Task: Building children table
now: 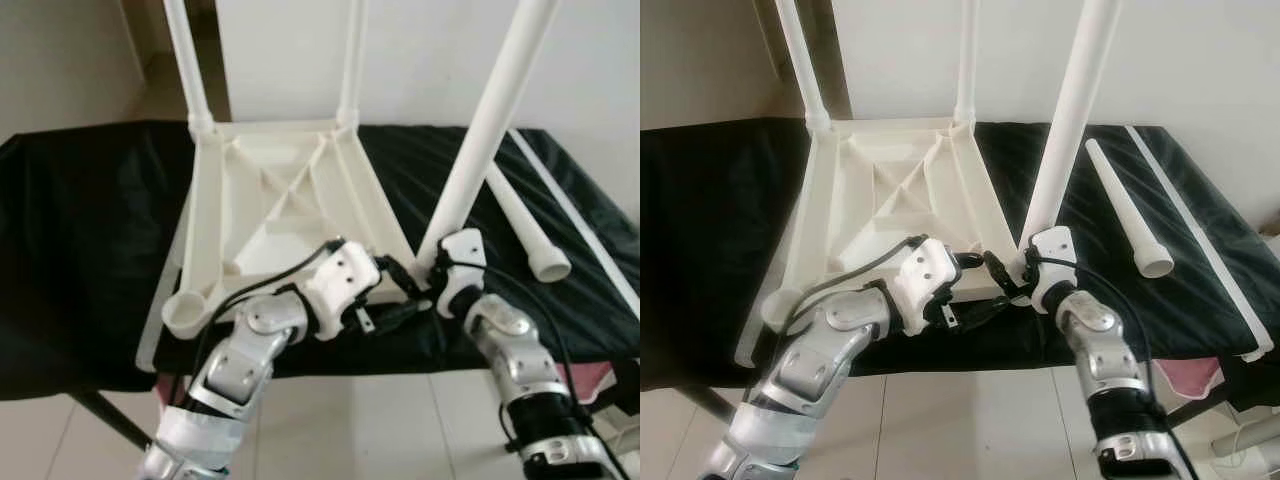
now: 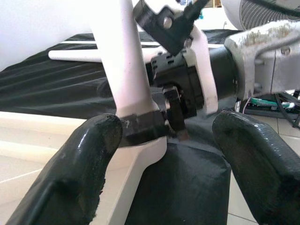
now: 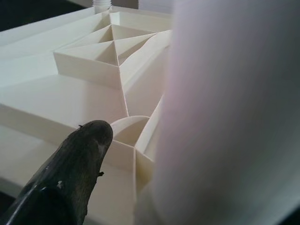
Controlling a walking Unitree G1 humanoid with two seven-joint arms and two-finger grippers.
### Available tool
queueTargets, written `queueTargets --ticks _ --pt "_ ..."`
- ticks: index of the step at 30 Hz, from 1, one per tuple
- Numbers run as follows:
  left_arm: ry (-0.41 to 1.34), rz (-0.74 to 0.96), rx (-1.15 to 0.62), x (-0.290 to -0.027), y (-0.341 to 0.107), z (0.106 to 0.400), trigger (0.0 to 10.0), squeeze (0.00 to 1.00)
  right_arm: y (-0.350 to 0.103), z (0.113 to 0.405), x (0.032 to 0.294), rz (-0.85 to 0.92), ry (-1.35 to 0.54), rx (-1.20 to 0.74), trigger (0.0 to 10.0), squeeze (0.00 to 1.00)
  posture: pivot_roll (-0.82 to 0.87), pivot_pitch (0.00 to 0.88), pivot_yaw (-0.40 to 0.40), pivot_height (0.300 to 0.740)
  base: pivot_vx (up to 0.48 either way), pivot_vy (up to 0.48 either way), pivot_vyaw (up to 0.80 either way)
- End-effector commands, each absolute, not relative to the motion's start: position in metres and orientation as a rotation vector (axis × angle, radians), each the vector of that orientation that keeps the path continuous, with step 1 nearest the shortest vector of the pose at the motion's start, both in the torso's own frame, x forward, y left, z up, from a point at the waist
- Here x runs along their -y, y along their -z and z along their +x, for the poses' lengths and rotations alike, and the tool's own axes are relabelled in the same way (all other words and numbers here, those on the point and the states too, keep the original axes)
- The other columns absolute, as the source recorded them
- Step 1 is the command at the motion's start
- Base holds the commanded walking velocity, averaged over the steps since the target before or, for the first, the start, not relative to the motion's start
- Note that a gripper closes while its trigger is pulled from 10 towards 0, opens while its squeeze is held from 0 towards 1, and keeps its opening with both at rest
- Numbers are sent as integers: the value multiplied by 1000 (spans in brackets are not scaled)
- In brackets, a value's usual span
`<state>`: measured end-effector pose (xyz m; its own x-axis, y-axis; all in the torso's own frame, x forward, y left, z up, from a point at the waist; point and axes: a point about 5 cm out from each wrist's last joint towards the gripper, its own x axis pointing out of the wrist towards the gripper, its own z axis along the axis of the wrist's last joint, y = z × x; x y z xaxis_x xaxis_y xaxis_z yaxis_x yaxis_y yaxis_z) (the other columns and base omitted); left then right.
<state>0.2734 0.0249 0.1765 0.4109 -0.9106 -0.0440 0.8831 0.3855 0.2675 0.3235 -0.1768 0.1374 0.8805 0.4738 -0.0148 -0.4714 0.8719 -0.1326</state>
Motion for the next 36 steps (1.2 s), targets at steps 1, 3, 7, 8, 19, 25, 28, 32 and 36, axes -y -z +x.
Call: queueTargets --ticks 1,3,7,8,19,25,28,32,36 --pt "1076 274 126 -27 -179 277 10000 0 -137 325 174 -148 -521 17 10000 0 -14 30 -14 740 0 0 0" --pt "1084 279 126 -27 -178 276 10000 0 -138 325 180 -163 -535 6 10000 0 -11 31 -14 740 0 0 0" --pt "1102 288 121 -26 -177 272 10000 0 -140 326 196 -195 -604 -26 10000 0 -10 32 -12 740 0 0 0" --pt "1102 288 121 -26 -177 272 10000 0 -140 326 196 -195 -604 -26 10000 0 -10 32 -12 740 0 0 0" --pt "1116 295 120 -24 -177 272 10000 0 -151 333 205 -279 -819 -67 10000 0 -6 27 -13 740 0 0 0" --pt "1112 298 124 -24 -177 272 10000 0 -155 340 207 -310 -842 -90 6863 0 9 21 -23 740 0 0 0" --pt "1107 297 124 -24 -177 271 10000 0 -154 340 209 -307 -853 -96 2431 0 15 20 -28 740 0 0 0" --pt "1100 296 123 -25 -177 270 10000 0 -152 338 214 -304 -863 -108 0 0 19 18 -33 740 0 0 0" --pt "1100 290 118 -25 -176 269 10000 0 -144 335 221 -297 -864 -134 0 0 14 13 -28 740 0 0 0"
